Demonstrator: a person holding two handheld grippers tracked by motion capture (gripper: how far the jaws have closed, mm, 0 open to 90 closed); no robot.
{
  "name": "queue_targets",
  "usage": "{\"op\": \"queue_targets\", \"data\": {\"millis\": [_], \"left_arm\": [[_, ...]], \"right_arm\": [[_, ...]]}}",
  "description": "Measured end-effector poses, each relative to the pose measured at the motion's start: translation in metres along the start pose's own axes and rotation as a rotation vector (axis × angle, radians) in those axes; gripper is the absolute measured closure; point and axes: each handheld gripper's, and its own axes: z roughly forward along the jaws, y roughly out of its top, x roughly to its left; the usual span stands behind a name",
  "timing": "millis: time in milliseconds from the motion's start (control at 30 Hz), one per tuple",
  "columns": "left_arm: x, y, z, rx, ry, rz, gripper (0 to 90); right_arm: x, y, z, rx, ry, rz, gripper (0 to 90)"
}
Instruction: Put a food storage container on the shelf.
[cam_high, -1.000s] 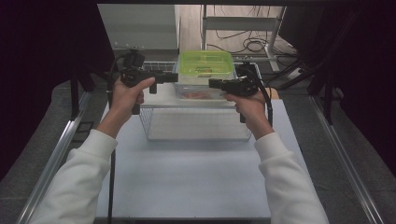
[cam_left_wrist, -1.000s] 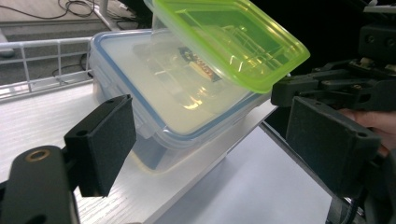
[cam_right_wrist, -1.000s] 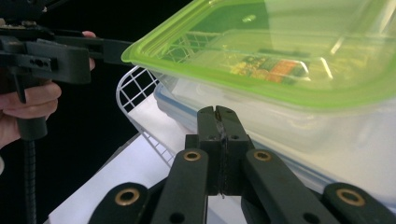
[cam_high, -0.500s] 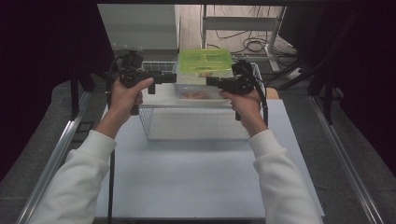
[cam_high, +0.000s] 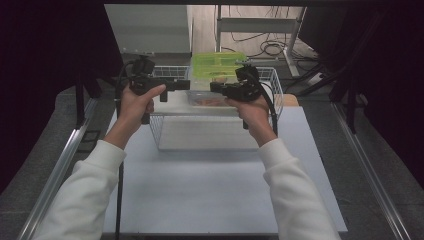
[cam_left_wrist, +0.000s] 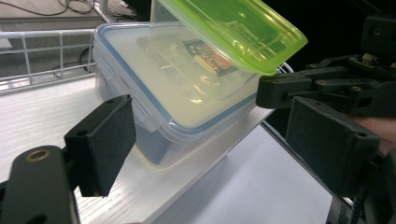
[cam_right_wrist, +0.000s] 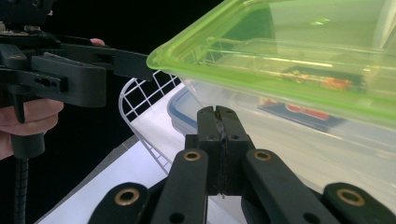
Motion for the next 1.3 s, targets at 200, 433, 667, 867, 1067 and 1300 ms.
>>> {"op": "queue_targets", "data": {"millis": [200, 433, 667, 867, 1067, 1300], "left_arm": [[0.0, -0.001, -0.003, 0.002, 0.0, 0.001, 15.5], [0.004, -0.003, -0.008, -0.001, 0.003, -0.004, 15.5], [0.008, -0.01, -0.011, 0.003, 0.0, -0.011, 15.7], [0.008, -0.015, -0.015, 0.001, -0.017, -0.014, 16.1], [0.005, -0.025, -0.025, 0.008, -0.02, 0.001, 16.6], [0.002, -0.045, -0.04, 0.014, -0.029, 0.024, 17.7]], "right_arm": [[0.007, 0.002, 0.012, -0.02, -0.017, -0.006, 89.0], [0.009, 0.001, 0.011, -0.016, -0.015, -0.013, 89.0], [0.003, -0.005, -0.006, -0.028, -0.001, 0.005, 89.0], [-0.002, -0.01, -0.021, -0.003, 0.013, 0.005, 89.0], [-0.008, -0.016, -0.036, 0.026, 0.024, 0.011, 88.8], [-0.015, -0.038, -0.057, 0.063, 0.035, 0.013, 87.9]]}}
